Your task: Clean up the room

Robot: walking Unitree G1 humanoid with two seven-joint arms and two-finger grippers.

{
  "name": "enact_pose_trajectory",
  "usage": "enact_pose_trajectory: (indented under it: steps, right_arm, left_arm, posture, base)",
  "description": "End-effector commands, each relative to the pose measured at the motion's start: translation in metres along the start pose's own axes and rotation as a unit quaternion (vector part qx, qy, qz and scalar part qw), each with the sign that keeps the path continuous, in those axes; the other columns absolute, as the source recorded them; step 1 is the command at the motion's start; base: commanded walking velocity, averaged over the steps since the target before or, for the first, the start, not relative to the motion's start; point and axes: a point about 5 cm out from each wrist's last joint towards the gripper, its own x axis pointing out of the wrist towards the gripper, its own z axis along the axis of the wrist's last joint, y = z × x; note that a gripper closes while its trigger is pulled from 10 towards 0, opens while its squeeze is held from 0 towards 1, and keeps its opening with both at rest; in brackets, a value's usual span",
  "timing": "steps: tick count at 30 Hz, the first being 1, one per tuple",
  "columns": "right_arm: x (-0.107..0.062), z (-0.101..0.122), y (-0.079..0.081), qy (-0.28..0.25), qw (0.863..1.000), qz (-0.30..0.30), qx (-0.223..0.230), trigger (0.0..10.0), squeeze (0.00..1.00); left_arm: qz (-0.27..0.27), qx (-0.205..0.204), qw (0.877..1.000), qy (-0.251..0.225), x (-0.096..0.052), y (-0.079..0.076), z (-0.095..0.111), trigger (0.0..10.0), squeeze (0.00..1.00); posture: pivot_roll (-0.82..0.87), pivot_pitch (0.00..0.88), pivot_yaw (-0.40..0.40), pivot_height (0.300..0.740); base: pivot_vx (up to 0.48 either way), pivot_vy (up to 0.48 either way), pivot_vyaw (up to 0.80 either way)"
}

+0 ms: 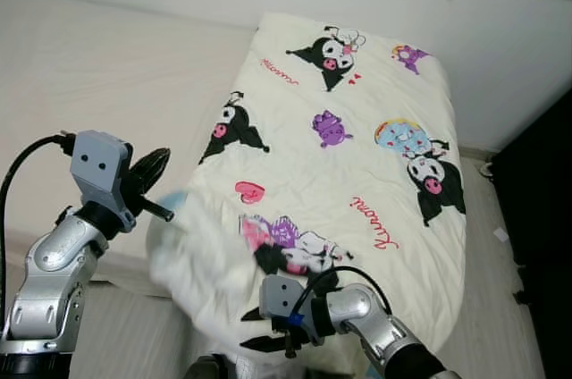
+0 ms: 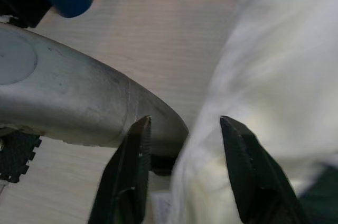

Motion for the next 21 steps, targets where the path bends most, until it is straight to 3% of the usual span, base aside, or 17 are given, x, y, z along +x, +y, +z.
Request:
enact_pose_trajectory:
  steps: [1, 5, 8, 9, 11, 13, 14, 15, 18, 21]
  right_arm:
    - [0.003, 0.000, 0.009, -0.013, 1.000, 0.016, -0.009, 10.0, 0.00]
    - [0.002, 0.002, 0.008, -0.023, 1.000, 0.013, -0.009, 10.0, 0.00]
    - [-0.003, 0.005, 0.000, -0.034, 0.999, -0.027, -0.001, 10.0, 0.00]
    - [-0.008, 0.004, -0.008, -0.028, 0.997, -0.070, 0.004, 10.0, 0.00]
    - [-0.022, 0.002, -0.031, -0.024, 0.975, -0.216, 0.045, 10.0, 0.00]
    - [-0.038, 0.002, -0.048, -0.045, 0.932, -0.350, 0.084, 10.0, 0.00]
    - [-0.051, 0.005, -0.054, -0.079, 0.895, -0.425, 0.105, 10.0, 0.00]
    - [-0.051, 0.005, -0.054, -0.079, 0.895, -0.425, 0.105, 10.0, 0.00]
    - [-0.086, 0.004, -0.053, -0.136, 0.783, -0.585, 0.161, 10.0, 0.00]
    - [-0.102, -0.003, -0.044, -0.160, 0.727, -0.640, 0.192, 10.0, 0.00]
  left_arm:
    - [0.004, 0.016, 1.000, 0.006, -0.003, 0.006, -0.002, 10.0, 0.00]
    - [0.004, 0.017, 1.000, 0.004, -0.002, 0.007, -0.002, 10.0, 0.00]
    - [-0.004, 0.019, 1.000, 0.005, -0.001, 0.005, -0.003, 10.0, 0.00]
    - [-0.014, 0.017, 1.000, 0.010, -0.001, 0.002, -0.005, 10.0, 0.00]
    - [-0.028, -0.006, 0.998, 0.058, -0.002, -0.009, -0.019, 10.0, 0.00]
    - [-0.029, -0.026, 0.994, 0.099, -0.006, -0.022, -0.035, 10.0, 0.00]
    - [-0.022, -0.032, 0.993, 0.111, -0.009, -0.033, -0.046, 10.0, 0.00]
    - [-0.022, -0.032, 0.993, 0.111, -0.009, -0.033, -0.046, 10.0, 0.00]
    - [0.046, -0.064, 0.986, 0.145, -0.018, -0.051, -0.074, 10.0, 0.00]
    - [0.105, -0.112, 0.974, 0.164, -0.018, -0.054, -0.087, 10.0, 0.00]
  posture:
    - [0.08, 0.233, -0.022, 0.740]
    - [0.08, 0.226, -0.023, 0.740]
    - [0.08, 0.215, -0.025, 0.740]
    - [0.08, 0.197, -0.027, 0.740]
    - [0.07, 0.179, -0.028, 0.740]
    - [0.07, 0.152, -0.026, 0.740]
    - [0.05, 0.112, -0.016, 0.740]
    - [0.05, 0.112, -0.016, 0.740]
    - [0.02, 0.056, -0.005, 0.740]
    - [0.01, 0.033, 0.002, 0.740]
  base:
    - [0.000, 0.000, 0.00]
    - [0.000, 0.000, 0.00]
    - [0.000, 0.000, 0.00]
    - [0.000, 0.000, 0.00]
    - [0.000, 0.000, 0.00]
    - [0.000, 0.000, 0.00]
    - [0.000, 0.000, 0.00]
    - [0.000, 0.000, 0.00]
    - [0.000, 0.000, 0.00]
    - [0.000, 0.000, 0.00]
